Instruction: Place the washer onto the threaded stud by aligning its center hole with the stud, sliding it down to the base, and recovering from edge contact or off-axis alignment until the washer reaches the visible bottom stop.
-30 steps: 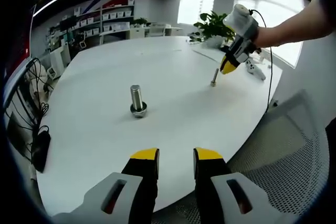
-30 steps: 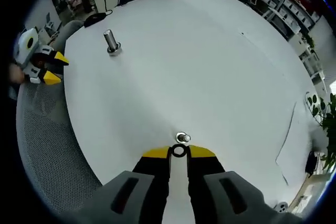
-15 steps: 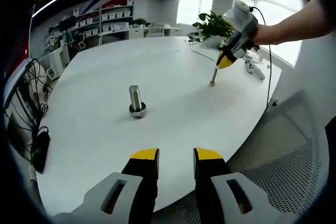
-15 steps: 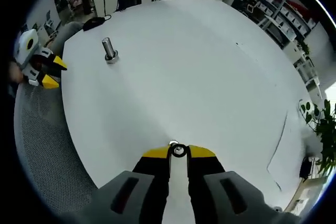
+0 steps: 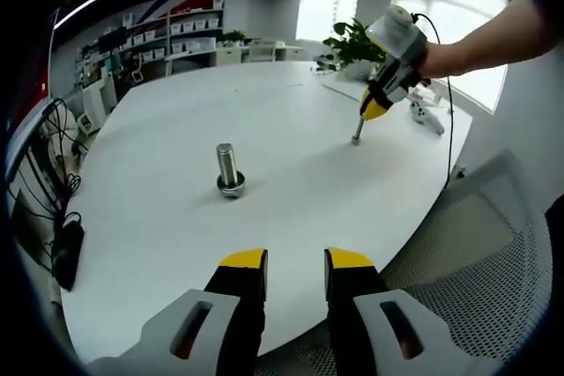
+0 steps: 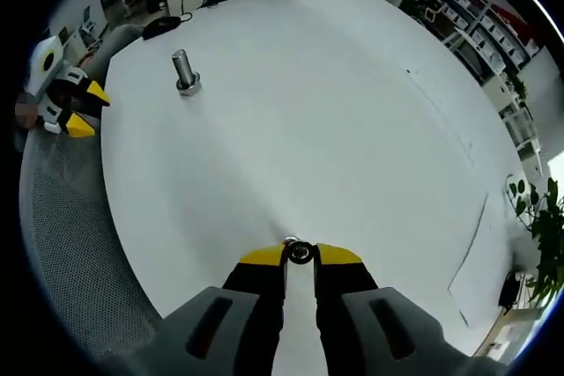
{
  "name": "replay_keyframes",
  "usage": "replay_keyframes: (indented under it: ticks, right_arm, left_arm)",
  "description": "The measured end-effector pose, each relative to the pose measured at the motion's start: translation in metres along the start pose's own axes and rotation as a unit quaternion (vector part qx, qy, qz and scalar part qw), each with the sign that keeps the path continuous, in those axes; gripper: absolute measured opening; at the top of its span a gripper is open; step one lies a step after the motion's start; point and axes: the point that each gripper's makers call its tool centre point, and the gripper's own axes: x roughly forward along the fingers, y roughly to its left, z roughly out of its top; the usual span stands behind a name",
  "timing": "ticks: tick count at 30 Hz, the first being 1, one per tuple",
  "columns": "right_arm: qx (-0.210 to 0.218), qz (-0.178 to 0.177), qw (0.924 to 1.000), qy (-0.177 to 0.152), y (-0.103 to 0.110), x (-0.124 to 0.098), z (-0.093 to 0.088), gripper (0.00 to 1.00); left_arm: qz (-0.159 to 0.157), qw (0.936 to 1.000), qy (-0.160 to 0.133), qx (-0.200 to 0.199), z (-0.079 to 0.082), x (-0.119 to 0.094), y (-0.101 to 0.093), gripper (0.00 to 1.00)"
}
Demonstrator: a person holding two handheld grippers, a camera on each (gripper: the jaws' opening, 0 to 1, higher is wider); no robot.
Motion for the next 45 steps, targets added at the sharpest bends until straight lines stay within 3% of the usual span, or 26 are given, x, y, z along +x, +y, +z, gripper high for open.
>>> replay_keyframes:
  ticks: [15,34,45]
  right_arm:
    - [-0.007,0.014,0.9996,0.023,0.003,0.023,-0.005,0.13]
    - [0.032,0.021,0.9991,0.017,0.005,0.042,-0.012,0.14]
    - [0.041,0.017,0.9989,0.012,0.005,0.042,-0.019,0.19]
  left_arm:
    - [-0.001,1.0,0.006,0.002,-0.002,0.001,0.0,0.23]
    - [0.001,1.0,0.009,0.0,-0.003,0.001,0.001,0.23]
    - [0.004,0.9999,0.011,-0.002,-0.004,0.001,0.002,0.23]
